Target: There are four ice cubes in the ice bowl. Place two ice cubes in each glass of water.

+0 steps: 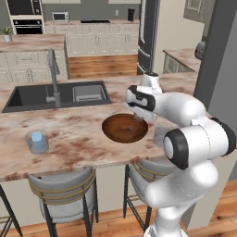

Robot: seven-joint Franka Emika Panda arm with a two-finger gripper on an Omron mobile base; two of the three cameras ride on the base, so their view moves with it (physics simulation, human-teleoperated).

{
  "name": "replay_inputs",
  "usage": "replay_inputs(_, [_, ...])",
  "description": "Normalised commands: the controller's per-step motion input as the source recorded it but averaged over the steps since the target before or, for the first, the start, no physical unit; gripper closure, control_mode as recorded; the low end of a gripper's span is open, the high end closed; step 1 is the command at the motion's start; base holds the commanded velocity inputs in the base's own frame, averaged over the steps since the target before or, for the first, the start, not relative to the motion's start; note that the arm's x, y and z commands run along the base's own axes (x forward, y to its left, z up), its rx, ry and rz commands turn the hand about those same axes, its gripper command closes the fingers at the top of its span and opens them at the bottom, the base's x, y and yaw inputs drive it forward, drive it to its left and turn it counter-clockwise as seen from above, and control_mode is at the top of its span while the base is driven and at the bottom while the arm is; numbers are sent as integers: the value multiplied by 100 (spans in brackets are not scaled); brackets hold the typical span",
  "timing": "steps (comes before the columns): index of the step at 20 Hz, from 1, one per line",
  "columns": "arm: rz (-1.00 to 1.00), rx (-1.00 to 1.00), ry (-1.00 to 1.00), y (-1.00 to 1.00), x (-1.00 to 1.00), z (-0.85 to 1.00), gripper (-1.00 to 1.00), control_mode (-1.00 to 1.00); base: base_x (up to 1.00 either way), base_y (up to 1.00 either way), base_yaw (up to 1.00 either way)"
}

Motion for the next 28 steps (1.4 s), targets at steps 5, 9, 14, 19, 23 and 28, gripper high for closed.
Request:
replay_inputs(5, [0,-2,0,-30,-60,26,100,-100,0,0,0])
replay_inputs(9, [-5,-2,0,-48,-36,27,100,-100,0,0,0])
replay_inputs(14, [-1,-1,0,-61,-9,23,100,-100,0,0,0])
replay_inputs(19, [-1,0,0,-67,0,14,100,-100,0,0,0])
replay_inputs(23, [-3,0,1,-60,1,1,100,-100,0,0,0])
replay_inputs(28, [-2,-1,9,-40,7,-12,100,-100,0,0,0])
